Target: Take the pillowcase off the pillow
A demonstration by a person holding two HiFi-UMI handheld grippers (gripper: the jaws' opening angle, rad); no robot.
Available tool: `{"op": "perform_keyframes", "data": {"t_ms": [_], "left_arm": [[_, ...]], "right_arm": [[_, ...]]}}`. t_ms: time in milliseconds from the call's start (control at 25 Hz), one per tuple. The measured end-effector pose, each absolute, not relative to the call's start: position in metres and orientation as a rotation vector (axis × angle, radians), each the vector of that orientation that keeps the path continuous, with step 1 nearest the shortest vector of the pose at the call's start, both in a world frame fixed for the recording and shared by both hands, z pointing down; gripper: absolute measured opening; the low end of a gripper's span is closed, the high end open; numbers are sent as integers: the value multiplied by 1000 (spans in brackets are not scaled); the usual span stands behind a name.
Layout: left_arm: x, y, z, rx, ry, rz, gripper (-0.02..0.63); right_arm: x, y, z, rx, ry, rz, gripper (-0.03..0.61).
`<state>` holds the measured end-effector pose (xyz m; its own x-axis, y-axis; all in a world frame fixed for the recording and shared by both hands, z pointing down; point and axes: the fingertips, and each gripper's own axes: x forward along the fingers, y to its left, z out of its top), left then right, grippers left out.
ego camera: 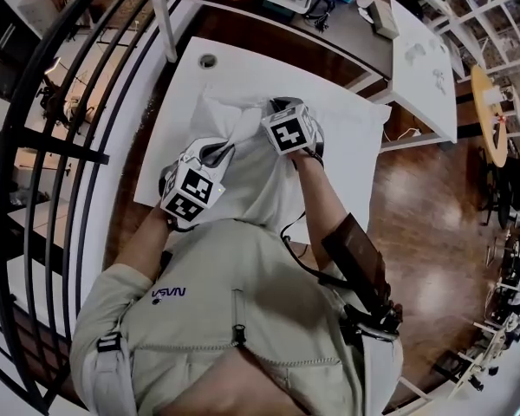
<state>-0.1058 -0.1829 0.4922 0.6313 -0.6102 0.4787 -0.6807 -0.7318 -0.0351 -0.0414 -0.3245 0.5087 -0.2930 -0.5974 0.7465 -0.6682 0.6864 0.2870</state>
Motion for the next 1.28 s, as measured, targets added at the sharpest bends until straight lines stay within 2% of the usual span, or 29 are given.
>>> {"op": "perform_keyframes", "data": {"t_ms": [240,400,680,760,840,960,1280], "left_arm": [[-125,-174,454,2746,-1137,534,26],[-152,-190,468,2623,-1182,431,18],[-153,-241,521,2568,-1271,513,18],[-154,-247,524,2573,-1298,532,23],[-156,-250,524,2566,-1324,526,32],[-159,-249,517,2585,-1364,496,54],[-174,-217,486,2664,-1349,369,54]], "right_arm": [[49,-344,490,1261,-1857,146,5],[77,-332,512,1320,-1800,168,5],[58,-336,534,1251,-1809,52,9],[52,-332,527,1263,-1850,44,34],[46,-323,512,1308,-1909,50,69],[39,-302,487,1410,-2012,89,69],[6,-196,481,1514,-2065,181,69]]}}
